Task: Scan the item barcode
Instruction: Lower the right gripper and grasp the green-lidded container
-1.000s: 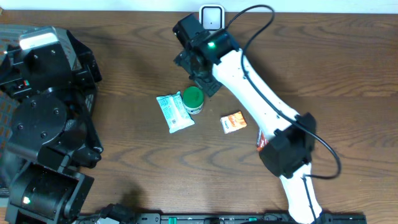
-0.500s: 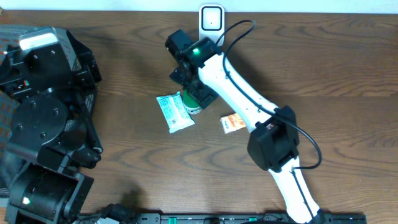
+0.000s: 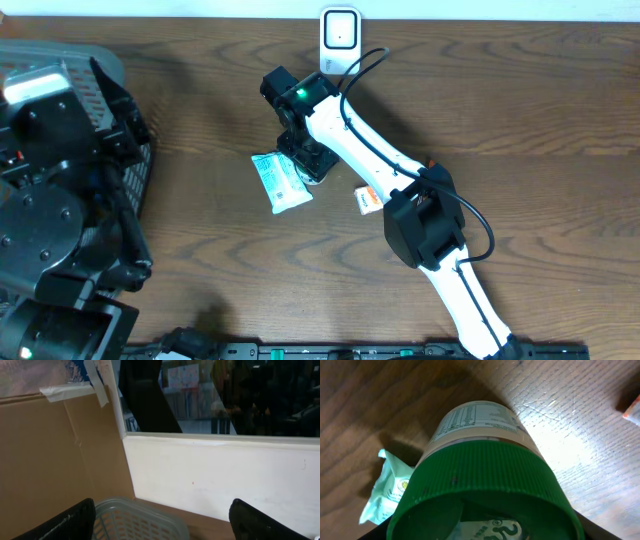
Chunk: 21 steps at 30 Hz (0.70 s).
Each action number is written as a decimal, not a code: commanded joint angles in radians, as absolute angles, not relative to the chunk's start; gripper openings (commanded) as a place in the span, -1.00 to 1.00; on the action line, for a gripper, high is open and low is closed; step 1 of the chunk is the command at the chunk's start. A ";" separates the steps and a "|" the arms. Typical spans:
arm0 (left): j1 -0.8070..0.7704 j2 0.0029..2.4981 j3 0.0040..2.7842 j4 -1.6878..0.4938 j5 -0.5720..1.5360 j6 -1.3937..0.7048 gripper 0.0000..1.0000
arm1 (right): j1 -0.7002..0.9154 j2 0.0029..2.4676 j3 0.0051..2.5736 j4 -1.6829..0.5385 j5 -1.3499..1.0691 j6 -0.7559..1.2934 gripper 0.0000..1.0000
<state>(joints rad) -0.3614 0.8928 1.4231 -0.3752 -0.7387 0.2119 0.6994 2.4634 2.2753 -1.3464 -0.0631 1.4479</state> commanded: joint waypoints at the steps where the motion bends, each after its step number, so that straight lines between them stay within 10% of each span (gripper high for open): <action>1: -0.356 0.886 1.411 -0.372 -0.740 0.204 0.71 | 0.701 2.465 2.291 -1.349 -0.050 1.348 0.00; 7: -0.356 0.886 1.411 -0.368 -0.740 0.204 0.71 | 0.682 2.465 2.291 -1.299 -0.050 0.907 -0.03; 21: -0.356 0.886 1.410 -0.361 -0.739 0.204 0.71 | 0.684 2.465 2.291 -1.354 0.013 0.686 0.99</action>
